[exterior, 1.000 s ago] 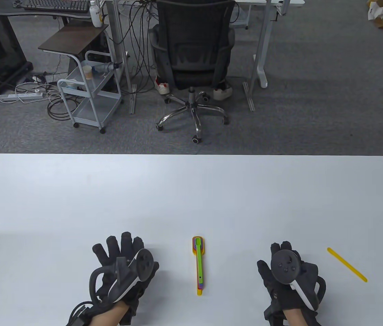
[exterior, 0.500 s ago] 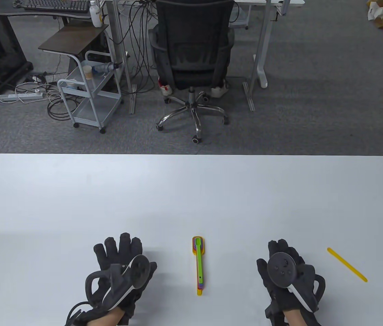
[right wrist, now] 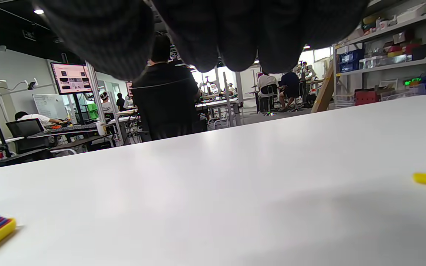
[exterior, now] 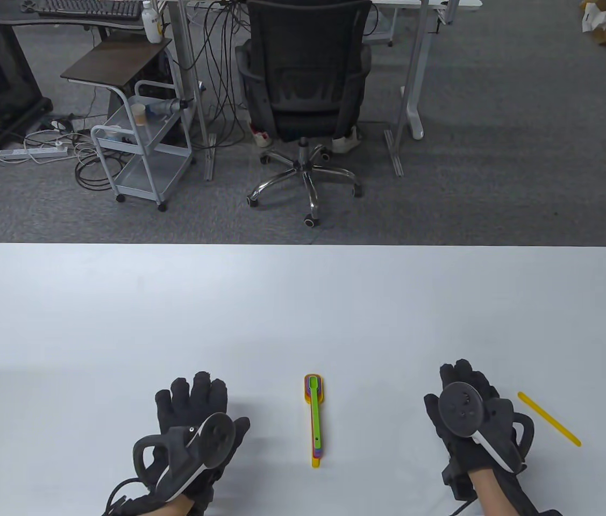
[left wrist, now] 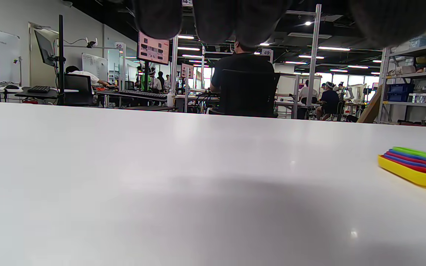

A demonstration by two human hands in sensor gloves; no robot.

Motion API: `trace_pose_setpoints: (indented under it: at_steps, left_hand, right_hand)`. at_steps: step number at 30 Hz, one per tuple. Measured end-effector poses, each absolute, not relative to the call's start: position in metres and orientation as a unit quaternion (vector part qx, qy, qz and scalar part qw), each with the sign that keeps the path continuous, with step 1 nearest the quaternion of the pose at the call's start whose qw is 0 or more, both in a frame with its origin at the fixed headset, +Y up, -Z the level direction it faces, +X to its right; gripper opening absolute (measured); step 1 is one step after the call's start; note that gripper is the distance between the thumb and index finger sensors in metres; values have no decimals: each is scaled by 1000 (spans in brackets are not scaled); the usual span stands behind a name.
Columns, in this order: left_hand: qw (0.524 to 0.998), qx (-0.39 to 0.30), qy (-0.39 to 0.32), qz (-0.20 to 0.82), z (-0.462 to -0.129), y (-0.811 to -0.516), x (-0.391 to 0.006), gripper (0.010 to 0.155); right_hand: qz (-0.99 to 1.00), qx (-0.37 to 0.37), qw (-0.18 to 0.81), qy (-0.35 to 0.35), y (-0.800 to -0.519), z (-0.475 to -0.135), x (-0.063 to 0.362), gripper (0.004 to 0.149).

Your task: Nest measuring spoons

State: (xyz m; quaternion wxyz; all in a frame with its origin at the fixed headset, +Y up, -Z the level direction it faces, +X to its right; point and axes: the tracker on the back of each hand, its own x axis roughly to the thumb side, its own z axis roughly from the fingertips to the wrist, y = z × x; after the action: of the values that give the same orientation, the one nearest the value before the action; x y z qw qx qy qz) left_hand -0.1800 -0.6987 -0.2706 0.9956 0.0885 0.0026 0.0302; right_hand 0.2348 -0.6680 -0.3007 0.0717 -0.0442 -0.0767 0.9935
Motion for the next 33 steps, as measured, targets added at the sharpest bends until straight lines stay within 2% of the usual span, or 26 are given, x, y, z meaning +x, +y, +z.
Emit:
trace_pose_setpoints:
  at_steps: [11,20,33]
  left_hand:
    - [994,95,11,49,-270,-695,-191,80]
    - [994,96,16,58,-270,-693,-196,79]
    - [994,88,19,63,-270,-692,-198,80]
  right_hand:
    - [994,-92,22,-51,-670,-314,296,63]
    - [988,-154,3,1,-696,-317,354,64]
    - [975,-211,-41,61,-737,-311,402,60]
